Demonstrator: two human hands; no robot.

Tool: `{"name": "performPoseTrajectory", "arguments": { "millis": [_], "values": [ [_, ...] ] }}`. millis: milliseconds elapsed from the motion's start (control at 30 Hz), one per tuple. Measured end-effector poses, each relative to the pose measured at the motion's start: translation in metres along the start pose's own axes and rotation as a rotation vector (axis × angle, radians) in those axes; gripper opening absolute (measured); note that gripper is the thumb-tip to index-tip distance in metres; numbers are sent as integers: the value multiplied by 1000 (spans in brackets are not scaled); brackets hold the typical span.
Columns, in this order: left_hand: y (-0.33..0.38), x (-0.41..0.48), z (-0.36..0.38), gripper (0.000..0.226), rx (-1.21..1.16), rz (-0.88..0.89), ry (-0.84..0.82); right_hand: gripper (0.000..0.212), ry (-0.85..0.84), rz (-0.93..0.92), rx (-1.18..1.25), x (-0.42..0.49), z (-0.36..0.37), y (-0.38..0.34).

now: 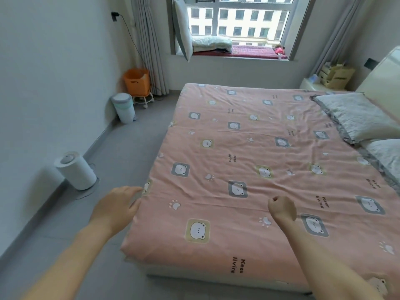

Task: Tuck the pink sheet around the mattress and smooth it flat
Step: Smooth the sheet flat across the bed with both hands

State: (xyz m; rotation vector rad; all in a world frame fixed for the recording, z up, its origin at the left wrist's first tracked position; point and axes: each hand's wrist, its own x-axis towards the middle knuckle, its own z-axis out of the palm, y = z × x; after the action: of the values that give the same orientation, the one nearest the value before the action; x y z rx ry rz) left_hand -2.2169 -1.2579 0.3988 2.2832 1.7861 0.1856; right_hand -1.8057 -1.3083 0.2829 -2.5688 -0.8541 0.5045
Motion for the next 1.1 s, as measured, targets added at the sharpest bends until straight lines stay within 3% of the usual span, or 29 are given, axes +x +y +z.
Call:
{"name": "performPoseTrajectory", "arguments": {
  "millis": [233, 467, 633, 800, 933, 1100],
  "values": [
    [-84, 74, -25, 38, 12, 118, -11, 19, 48, 36, 75, -13, 68, -85],
    [-178, 181, -57, 37, 37, 197, 3, 36, 83, 128, 168, -2, 151, -189],
    [-227, 257, -58, 38, 51, 268, -71, 29, 61, 199, 173, 1, 193, -256],
    [-240, 354, -36, 34, 68, 444, -123, 23, 131, 269, 199, 17, 233, -299],
    [-238, 422, -11, 25, -2, 686, -170, 26, 233, 362, 183, 17, 256, -325],
    [-196, 500, 15, 35, -70, 852, -184, 28, 307, 464, 145, 16, 276, -340]
  ]
}}
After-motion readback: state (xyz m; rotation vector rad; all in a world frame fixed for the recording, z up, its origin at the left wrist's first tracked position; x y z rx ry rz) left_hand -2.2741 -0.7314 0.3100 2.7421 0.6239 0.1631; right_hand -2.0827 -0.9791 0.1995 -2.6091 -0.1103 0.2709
